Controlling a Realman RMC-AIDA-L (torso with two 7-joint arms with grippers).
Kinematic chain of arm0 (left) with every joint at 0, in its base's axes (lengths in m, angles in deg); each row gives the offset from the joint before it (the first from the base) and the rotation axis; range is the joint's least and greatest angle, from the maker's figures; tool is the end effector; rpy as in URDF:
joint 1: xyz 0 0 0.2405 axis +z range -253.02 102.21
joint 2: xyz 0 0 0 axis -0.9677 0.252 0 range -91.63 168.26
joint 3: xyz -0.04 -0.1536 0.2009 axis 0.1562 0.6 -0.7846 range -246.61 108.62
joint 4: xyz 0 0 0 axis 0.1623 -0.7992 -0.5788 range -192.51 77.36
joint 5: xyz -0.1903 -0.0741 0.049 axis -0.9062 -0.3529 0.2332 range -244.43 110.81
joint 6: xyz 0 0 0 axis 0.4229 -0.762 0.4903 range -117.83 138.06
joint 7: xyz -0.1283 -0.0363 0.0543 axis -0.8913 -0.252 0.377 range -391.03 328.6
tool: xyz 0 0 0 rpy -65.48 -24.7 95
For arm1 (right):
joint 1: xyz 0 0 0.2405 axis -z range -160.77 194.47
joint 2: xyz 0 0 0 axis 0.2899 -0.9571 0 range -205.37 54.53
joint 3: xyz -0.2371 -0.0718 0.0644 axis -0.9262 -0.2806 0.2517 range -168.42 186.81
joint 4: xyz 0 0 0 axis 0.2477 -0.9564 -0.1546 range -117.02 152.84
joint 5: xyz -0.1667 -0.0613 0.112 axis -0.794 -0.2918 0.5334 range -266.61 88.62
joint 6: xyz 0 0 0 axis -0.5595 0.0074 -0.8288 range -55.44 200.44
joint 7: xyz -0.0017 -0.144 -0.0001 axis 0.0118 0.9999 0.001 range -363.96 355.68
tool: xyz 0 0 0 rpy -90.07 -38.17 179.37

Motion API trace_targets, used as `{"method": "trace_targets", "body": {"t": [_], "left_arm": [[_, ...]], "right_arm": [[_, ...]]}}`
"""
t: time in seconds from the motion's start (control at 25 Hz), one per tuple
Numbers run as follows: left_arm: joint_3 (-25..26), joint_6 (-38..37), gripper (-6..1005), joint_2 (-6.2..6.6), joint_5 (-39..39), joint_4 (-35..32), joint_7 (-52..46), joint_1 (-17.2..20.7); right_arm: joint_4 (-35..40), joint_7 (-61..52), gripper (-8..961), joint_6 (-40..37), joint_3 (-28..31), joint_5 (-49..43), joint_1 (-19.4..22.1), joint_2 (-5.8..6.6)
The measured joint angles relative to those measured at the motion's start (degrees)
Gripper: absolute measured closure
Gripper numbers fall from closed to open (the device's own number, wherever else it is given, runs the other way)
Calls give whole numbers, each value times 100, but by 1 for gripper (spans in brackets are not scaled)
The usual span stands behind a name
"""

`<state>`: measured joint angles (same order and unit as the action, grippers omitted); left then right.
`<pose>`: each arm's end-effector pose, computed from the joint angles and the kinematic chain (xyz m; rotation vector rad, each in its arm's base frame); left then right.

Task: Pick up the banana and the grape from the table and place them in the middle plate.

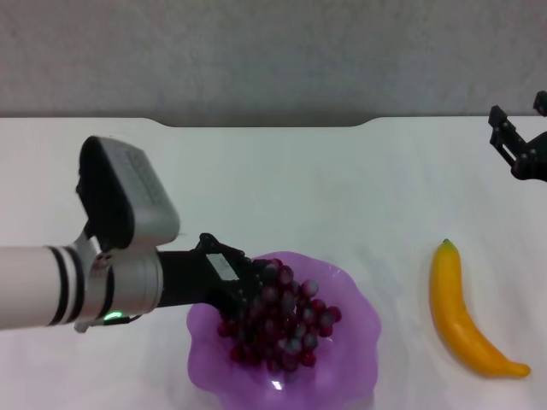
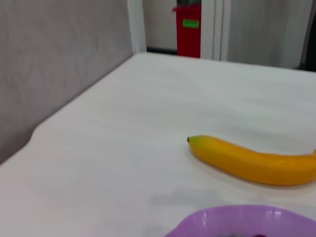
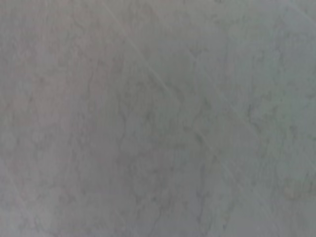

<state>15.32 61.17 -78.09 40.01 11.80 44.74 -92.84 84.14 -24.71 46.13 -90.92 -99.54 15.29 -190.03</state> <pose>-0.2014 0.3335 -0.0534 -2.6868 -0.3777 -0.2201 0.2663 0.3357 0.0370 -1.7762 0.4240 0.5801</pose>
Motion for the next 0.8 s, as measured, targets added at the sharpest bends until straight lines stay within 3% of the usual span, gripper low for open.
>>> {"method": "trace_targets", "body": {"t": [0.2, 0.48, 0.6, 0.8], "left_arm": [[38, 52, 925, 10, -434, 1, 575, 271], [21, 219, 867, 19, -440, 15, 665, 299], [35, 203, 665, 11, -446, 15, 703, 308], [54, 209, 537, 15, -464, 134, 704, 364]], "right_arm": [[-5, 0, 340, 0, 5, 0, 18, 0], [-6, 0, 341, 9, 4, 0, 6, 0], [-5, 0, 340, 64, 1, 0, -4, 0], [-4, 0, 340, 75, 1, 0, -5, 0]]}}
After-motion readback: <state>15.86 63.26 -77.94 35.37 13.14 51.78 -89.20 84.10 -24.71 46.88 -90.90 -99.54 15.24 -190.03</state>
